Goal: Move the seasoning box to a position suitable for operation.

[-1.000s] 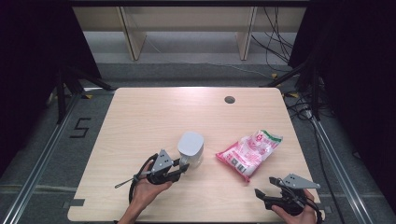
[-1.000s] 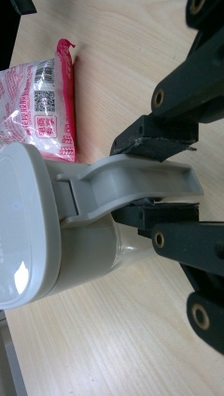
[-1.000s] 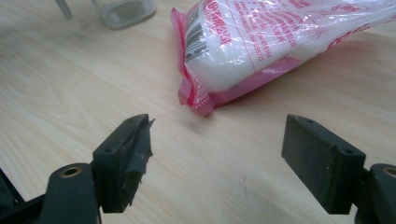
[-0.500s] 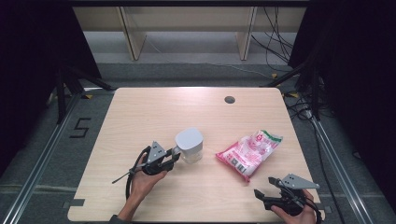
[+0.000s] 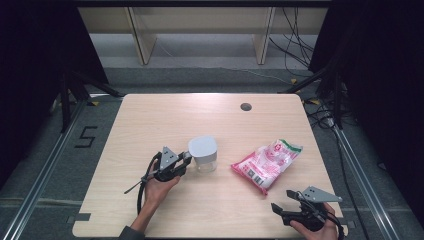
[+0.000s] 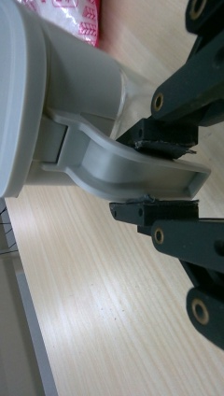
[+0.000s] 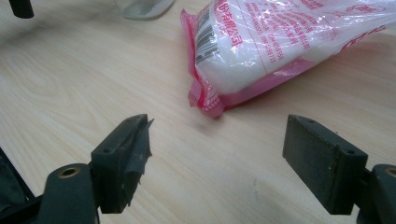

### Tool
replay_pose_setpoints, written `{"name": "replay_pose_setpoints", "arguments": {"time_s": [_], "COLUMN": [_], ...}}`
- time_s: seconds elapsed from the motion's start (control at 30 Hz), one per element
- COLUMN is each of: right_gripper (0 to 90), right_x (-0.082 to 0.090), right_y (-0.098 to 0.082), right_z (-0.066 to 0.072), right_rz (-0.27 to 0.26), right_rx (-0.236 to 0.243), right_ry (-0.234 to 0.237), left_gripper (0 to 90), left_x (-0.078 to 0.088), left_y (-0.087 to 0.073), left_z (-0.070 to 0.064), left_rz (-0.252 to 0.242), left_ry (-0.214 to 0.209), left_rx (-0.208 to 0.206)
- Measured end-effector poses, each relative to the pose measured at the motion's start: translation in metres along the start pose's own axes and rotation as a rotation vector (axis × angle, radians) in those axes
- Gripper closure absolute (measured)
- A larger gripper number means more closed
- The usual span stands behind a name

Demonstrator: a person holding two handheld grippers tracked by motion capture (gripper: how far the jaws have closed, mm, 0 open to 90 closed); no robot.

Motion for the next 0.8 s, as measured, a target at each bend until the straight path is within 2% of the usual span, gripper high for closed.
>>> {"name": "replay_pose_setpoints", "arguments": {"time_s": [0.03, 0.07, 0.1, 0.13, 0.17, 0.2, 0.23, 0.47, 0.53, 0.63, 0.73, 0.77, 0.8], "right_gripper": [23.8, 23.8, 23.8, 23.8, 23.8, 23.8, 23.8, 23.8, 23.8, 23.8, 23.8, 23.8, 23.8], "right_x": [0.000, 0.000, 0.000, 0.000, 0.000, 0.000, 0.001, 0.000, 0.000, 0.000, 0.000, 0.000, 0.000], "right_y": [0.000, 0.000, 0.000, 0.000, 0.000, 0.000, 0.001, 0.001, 0.001, 0.001, 0.001, 0.000, 0.001], "right_z": [0.000, -0.002, -0.002, -0.002, 0.001, -0.001, -0.002, -0.002, -0.002, -0.002, -0.002, 0.000, -0.002], "right_rz": [0.000, -0.008, -0.008, -0.007, -0.001, -0.005, 0.002, -0.005, -0.006, -0.006, 0.004, 0.012, 0.004], "right_rx": [-0.009, 0.023, 0.023, 0.020, -0.010, 0.021, 0.035, 0.035, 0.033, 0.033, 0.037, 0.004, 0.028], "right_ry": [-0.001, -0.010, 0.000, 0.002, 0.014, -0.002, -0.006, -0.009, -0.007, -0.008, -0.008, 0.010, 0.003], "left_gripper": [70.0, 70.1, 70.3, 70.5, 70.6, 70.6, 70.6, 70.5, 70.6, 70.7, 70.7, 70.7, 70.7], "left_x": [-0.001, -0.002, -0.003, -0.004, -0.004, -0.004, -0.005, -0.006, -0.006, -0.007, -0.007, -0.008, -0.008], "left_y": [0.000, 0.000, 0.000, 0.000, 0.000, 0.000, 0.000, 0.001, 0.002, 0.002, 0.003, 0.003, 0.003], "left_z": [0.001, 0.002, 0.003, 0.003, 0.003, 0.003, 0.001, -0.006, -0.009, -0.010, -0.009, -0.010, -0.010], "left_rz": [-0.004, -0.007, -0.015, -0.022, -0.025, -0.024, -0.025, -0.035, -0.030, -0.032, -0.025, -0.028, -0.027], "left_ry": [0.000, 0.001, -0.002, -0.012, -0.020, -0.024, -0.026, -0.070, -0.087, -0.090, -0.087, -0.091, -0.091], "left_rx": [-0.004, -0.013, -0.023, -0.015, -0.019, -0.032, -0.026, -0.060, -0.090, -0.070, -0.072, -0.068, -0.068]}}
Point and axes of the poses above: each handheld gripper's, and its own axes: x roughly backward along the jaws, y roughly out of its top, z roughly to its left, the point moved 1 cm from there along -x, roughly forward along the jaws, and after that the axes turned 13 degrees about z, right-handed, at the moved point
